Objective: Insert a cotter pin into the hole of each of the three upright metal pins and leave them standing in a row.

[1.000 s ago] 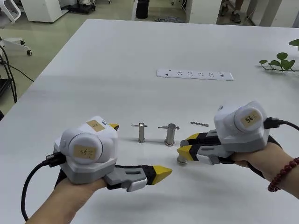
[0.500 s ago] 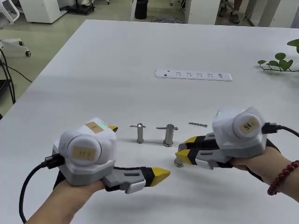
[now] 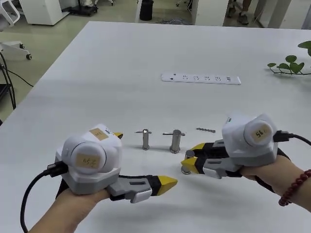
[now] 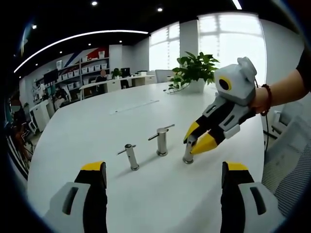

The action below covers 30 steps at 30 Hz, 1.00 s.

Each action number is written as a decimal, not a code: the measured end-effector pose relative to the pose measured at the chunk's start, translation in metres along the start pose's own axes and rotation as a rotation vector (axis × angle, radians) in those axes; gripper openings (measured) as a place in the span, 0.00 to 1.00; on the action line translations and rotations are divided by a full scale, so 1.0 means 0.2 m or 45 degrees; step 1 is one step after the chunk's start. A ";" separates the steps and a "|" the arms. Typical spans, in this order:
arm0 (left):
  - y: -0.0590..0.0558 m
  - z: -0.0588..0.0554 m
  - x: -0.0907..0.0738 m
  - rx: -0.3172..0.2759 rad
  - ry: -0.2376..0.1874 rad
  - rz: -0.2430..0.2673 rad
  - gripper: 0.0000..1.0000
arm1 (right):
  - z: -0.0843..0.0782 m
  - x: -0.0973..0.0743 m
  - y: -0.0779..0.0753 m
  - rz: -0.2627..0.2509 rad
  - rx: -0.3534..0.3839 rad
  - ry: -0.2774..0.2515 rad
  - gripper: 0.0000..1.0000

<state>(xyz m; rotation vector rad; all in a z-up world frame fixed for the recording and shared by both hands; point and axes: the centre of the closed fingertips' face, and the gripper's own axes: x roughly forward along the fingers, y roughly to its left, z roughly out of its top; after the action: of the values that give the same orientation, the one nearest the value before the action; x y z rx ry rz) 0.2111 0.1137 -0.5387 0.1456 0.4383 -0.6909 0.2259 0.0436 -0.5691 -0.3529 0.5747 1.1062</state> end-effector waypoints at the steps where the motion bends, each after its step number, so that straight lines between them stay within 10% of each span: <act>1: 0.00 0.00 0.00 0.001 0.002 0.001 0.98 | 0.00 0.00 0.00 0.002 0.003 0.000 0.15; 30: -0.01 0.01 0.01 -0.004 -0.006 -0.004 0.99 | 0.05 -0.19 -0.12 -0.010 0.131 0.013 0.32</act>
<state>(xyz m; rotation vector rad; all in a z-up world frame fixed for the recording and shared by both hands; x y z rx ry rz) 0.2118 0.1116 -0.5378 0.1404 0.4355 -0.6931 0.2374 0.0107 -0.5383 -0.2719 0.6364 1.0634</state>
